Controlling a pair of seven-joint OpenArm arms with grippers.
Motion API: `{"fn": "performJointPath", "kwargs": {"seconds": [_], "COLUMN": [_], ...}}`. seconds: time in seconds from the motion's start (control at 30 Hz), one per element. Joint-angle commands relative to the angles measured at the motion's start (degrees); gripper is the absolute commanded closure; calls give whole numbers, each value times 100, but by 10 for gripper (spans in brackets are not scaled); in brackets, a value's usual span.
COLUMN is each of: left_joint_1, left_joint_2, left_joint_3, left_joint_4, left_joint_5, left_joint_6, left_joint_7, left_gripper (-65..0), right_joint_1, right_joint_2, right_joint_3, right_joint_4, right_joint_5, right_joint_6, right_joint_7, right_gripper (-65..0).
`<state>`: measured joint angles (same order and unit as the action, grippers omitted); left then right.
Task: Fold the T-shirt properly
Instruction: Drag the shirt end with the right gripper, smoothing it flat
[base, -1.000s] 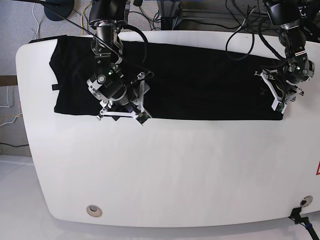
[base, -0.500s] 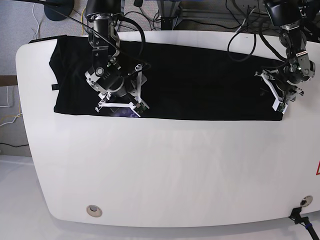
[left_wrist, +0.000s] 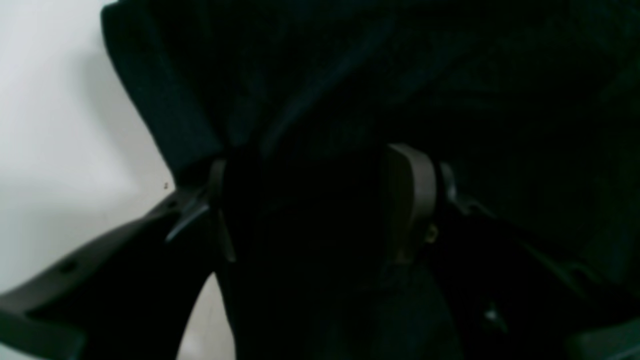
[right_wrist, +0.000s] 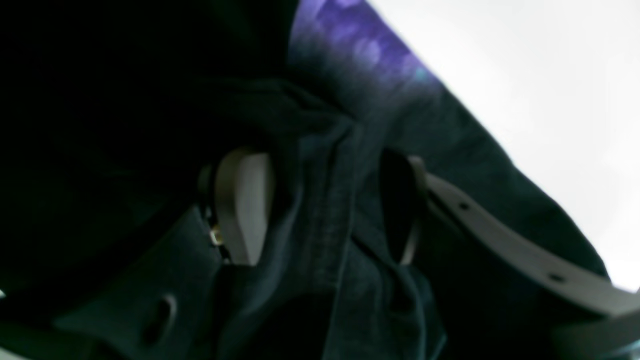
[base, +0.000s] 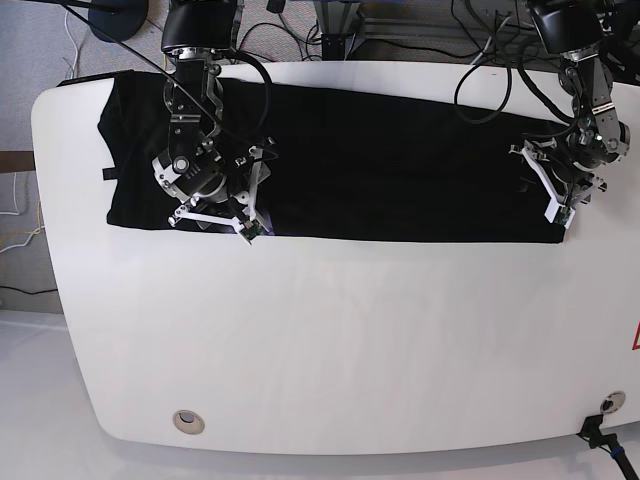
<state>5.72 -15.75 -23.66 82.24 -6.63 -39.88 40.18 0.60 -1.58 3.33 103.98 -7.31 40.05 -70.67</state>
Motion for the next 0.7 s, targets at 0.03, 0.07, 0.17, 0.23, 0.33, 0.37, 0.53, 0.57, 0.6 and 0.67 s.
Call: {"fn": "performJointPath", "kwargs": {"seconds": [0.03,0.07,0.17,0.23,0.33,0.37,0.53,0.57,0.6,0.67], "left_joint_1": [13,22,22,22,22,22,13,4,4,4], "left_joint_2": [-47,-47,-47,-47,-47,-47,-47,-47,-47,-47], "left_joint_3": [6,6,6,-3,-3,-3,-3,-3,-3,-3], "left_joint_4": [27,27,27,27,27,27,27,27,27,27], "left_joint_5": [158,158,149,149,149,149,149,149,149,149], "left_joint_6": [-12,-12,-12,-12,-12,-12,-12,-12,-12,-12], "left_joint_7": [179,179,179,179,179,179,179,179,179,179], "left_gripper": [-358,-358,-358,-358,-358,-358,-358,-358,-358,-358], "right_joint_1": [94,94,94,103,111,111,-135,-170,-196,-302], "right_joint_2": [5,5,-4,-4,-31,-31,-233,-312,-382,-488], "right_joint_3": [5,5,5,5,5,5,-21,-30,-30,-30], "right_joint_4": [59,59,59,59,59,59,657,832,964,1043], "right_joint_5": [-3,-3,-3,-3,-3,-3,-3,-3,-3,-3], "right_joint_6": [-5,-5,-5,-5,-5,-5,-5,-5,-5,-5], "right_joint_7": [83,83,83,83,83,83,-75,-163,-330,-568], "right_gripper": [-343,-342,-311,-179,0,0,0,0,0,0]}}
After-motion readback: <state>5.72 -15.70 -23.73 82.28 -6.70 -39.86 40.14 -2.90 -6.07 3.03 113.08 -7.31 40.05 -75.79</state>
